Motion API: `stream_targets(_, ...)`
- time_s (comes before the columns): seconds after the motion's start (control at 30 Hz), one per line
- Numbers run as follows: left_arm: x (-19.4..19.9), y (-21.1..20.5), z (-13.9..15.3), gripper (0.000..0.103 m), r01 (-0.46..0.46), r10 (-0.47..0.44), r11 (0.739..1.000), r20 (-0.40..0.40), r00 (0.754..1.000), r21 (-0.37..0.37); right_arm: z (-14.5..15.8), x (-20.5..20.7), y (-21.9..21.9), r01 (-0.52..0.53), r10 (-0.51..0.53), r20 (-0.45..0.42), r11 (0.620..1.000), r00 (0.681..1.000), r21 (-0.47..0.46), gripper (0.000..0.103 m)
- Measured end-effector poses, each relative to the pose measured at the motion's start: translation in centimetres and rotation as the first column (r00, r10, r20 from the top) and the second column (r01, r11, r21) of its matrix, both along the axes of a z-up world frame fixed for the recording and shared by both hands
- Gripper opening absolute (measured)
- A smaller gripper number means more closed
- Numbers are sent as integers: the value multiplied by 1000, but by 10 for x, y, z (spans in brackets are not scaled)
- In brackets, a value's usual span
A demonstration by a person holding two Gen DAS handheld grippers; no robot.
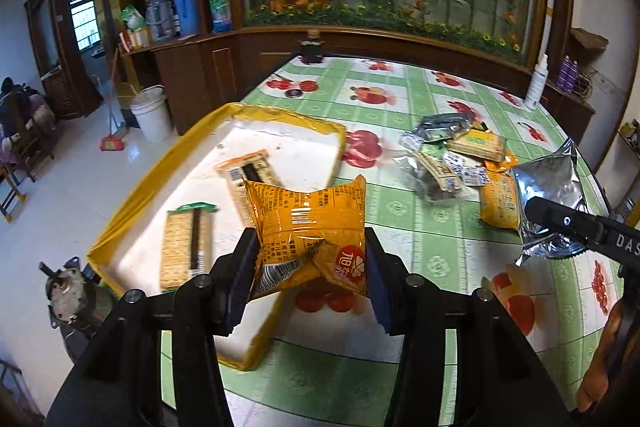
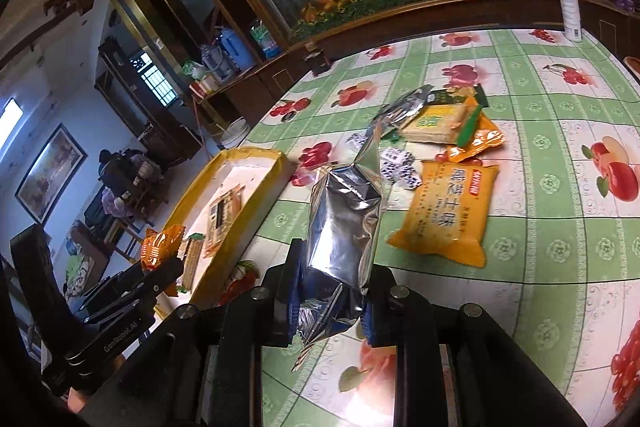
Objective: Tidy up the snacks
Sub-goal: 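Carry the orange bag and foil bag over the tray and release both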
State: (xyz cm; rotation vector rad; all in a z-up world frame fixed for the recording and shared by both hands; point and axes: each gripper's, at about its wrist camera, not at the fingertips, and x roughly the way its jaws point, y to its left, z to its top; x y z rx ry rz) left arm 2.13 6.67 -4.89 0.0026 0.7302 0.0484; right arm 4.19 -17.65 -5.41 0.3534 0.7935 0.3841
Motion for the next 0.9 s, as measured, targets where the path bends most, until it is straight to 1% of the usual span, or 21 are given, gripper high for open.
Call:
stream_targets(0.4,-5,48,-3,49,-89,90,996,8,996,-28,9,-4,64,-120,120,6,992,993,-26,24)
stream_targets(0.9,-2,84,-13,49,-148,147,987,-17,989,-65,5,4,107,-197,196,-15,979,980,-51,24)
